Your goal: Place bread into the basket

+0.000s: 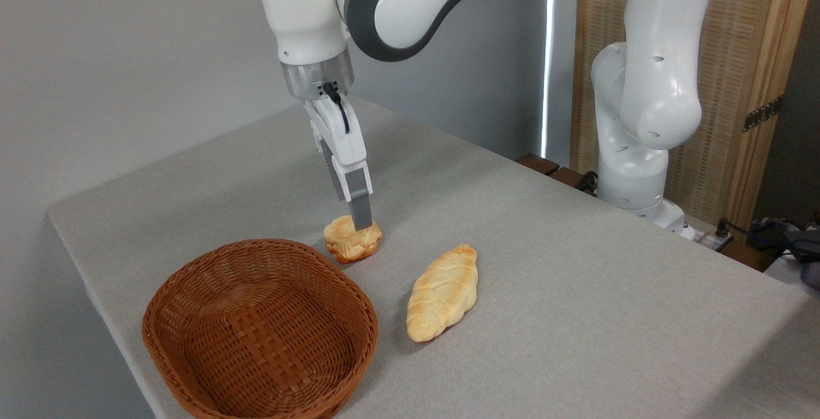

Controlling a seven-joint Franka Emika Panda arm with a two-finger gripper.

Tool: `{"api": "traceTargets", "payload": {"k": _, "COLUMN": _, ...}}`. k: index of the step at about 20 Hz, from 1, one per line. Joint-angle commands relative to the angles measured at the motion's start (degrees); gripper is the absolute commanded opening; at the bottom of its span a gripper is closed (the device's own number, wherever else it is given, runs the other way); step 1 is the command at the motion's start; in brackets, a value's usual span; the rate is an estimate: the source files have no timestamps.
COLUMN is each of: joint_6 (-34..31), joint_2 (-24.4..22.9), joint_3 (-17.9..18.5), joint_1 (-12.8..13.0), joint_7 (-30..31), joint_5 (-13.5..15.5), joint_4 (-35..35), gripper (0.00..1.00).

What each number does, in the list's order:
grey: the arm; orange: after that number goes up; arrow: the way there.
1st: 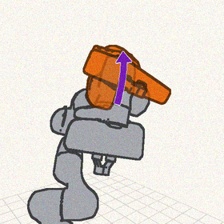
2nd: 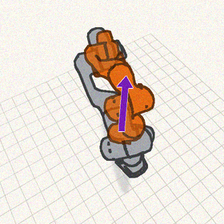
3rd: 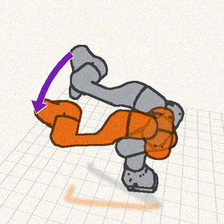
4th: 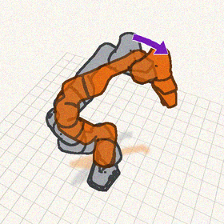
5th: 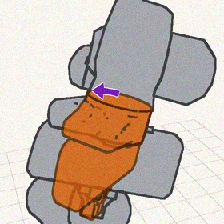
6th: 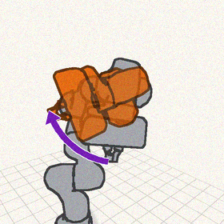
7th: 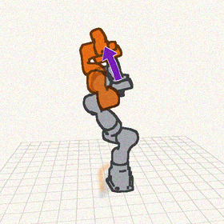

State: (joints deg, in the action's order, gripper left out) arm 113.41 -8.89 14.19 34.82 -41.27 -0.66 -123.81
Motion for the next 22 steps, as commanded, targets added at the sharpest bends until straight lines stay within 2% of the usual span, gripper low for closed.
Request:
{"api": "traceTargets", "payload": {"k": 1, "joint_6": 1.73, "joint_2": 1.23, "joint_3": 0.57, "joint_1": 0.60, "joint_7": -1.35, "joint_5": -2.84, "joint_4": -0.73, "gripper": 1.00}}
{"api": "traceTargets", "payload": {"k": 5, "joint_6": 3.22, "joint_2": 3.61, "joint_3": 0.57, "joint_1": 1.74, "joint_7": -1.27, "joint_5": -3.46, "joint_4": -0.64, "gripper": 1.00}}
{"api": "traceTargets", "payload": {"k": 15, "joint_6": 3.92, "joint_2": 6.16, "joint_3": 0.48, "joint_1": 1.92, "joint_7": -0.74, "joint_5": -4.08, "joint_4": -0.47, "gripper": 0.99}}
{"api": "traceTargets", "payload": {"k": 19, "joint_6": 3.93, "joint_2": 6.07, "joint_3": 0.40, "joint_1": 1.83, "joint_7": -0.74, "joint_5": -4.52, "joint_4": -0.47, "gripper": 0.50}}
{"api": "traceTargets", "payload": {"k": 20, "joint_6": 3.93, "joint_2": 6.07, "joint_3": 0.40, "joint_1": 1.83, "joint_7": -0.74, "joint_5": -4.61, "joint_4": -0.47, "gripper": 0.45}}
{"api": "traceTargets", "payload": {"k": 22, "joint_6": 3.93, "joint_2": 6.07, "joint_3": 0.40, "joint_1": 1.83, "joint_7": -0.74, "joint_5": -4.61, "joint_4": -0.47, "gripper": 0.43}}
